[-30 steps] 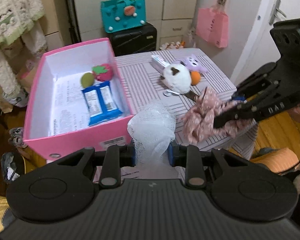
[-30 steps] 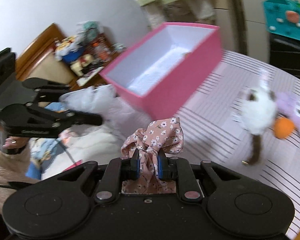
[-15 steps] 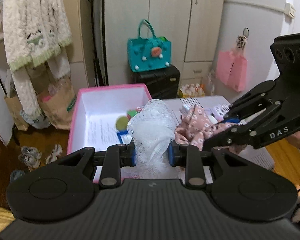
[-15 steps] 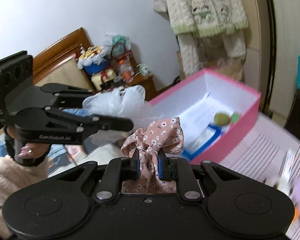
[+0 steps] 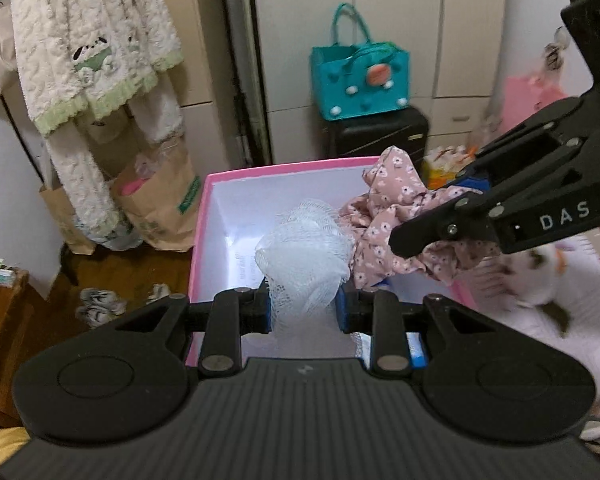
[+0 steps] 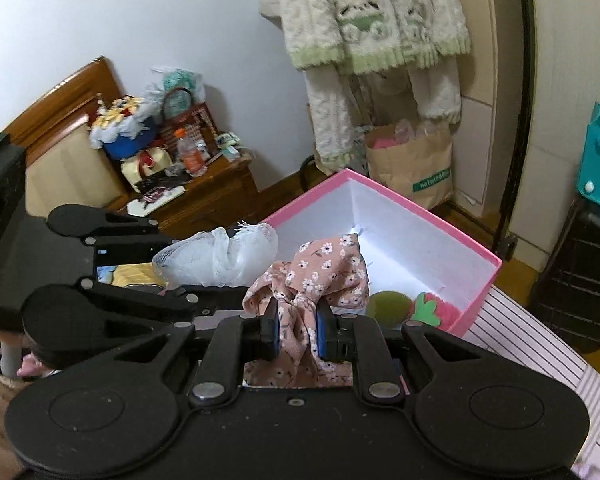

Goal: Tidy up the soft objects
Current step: 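Carry the puff and cloth into the pink box and open both tools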

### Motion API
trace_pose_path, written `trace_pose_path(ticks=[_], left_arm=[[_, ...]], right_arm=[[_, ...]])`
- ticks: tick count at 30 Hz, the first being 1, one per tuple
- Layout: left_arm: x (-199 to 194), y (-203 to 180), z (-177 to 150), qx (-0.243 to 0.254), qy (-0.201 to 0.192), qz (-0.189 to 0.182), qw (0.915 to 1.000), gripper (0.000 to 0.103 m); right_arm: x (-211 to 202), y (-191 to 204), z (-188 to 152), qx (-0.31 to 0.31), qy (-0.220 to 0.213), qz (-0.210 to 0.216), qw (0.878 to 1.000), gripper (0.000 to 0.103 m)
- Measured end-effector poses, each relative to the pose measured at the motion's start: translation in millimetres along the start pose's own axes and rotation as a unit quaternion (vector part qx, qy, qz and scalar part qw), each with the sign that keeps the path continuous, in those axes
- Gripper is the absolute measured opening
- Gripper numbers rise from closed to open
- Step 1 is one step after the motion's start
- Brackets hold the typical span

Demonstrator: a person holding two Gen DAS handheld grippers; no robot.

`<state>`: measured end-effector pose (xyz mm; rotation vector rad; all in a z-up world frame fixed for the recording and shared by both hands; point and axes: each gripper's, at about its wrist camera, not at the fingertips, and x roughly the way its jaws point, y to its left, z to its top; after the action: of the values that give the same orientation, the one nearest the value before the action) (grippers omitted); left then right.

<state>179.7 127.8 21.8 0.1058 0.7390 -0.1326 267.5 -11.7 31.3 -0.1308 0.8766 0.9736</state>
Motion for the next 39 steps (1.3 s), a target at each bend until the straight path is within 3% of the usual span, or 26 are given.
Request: trace_pose_path(ticks=[3, 15, 21, 22, 28, 39], left_arm=[[23.7, 7.4, 1.8, -0.002, 0.014, 0.012, 0.9998, 0.027], [105.7, 33.6, -8.6, -0.037, 0.142, -0.02, 0.989, 0.027], [109.7, 27.5, -6.0, -0.031, 0.161, -0.025, 0.9862, 0.036], [110.2, 25.7, -5.2, -0.03, 0.164, -0.022, 0.9857, 0.044], [93.1, 18.4, -4.0, -0.005, 0.148, -0.018, 0.9889, 0.058], [31.9, 2.6, -3.8, -0.01, 0.102, -0.03, 0.9943, 0.059]], right_arm=[[26.3, -13.8, 10.5, 0.021, 0.015, 0.0, 1.0, 0.02], [107.5, -46.4, 33.8, 0.049, 0.065, -0.034, 0.996, 0.02], [124.7, -47.5, 39.5, 0.046, 0.074, -0.028, 0.996, 0.035], [124.8, -47.4, 39.3, 0.047, 0.076, -0.027, 0.996, 0.039], [101.7, -45.2, 33.4, 0.051, 0.064, -0.015, 0.997, 0.049], [15.0, -14.1, 11.5, 0.02, 0.02, -0.01, 1.0, 0.049]])
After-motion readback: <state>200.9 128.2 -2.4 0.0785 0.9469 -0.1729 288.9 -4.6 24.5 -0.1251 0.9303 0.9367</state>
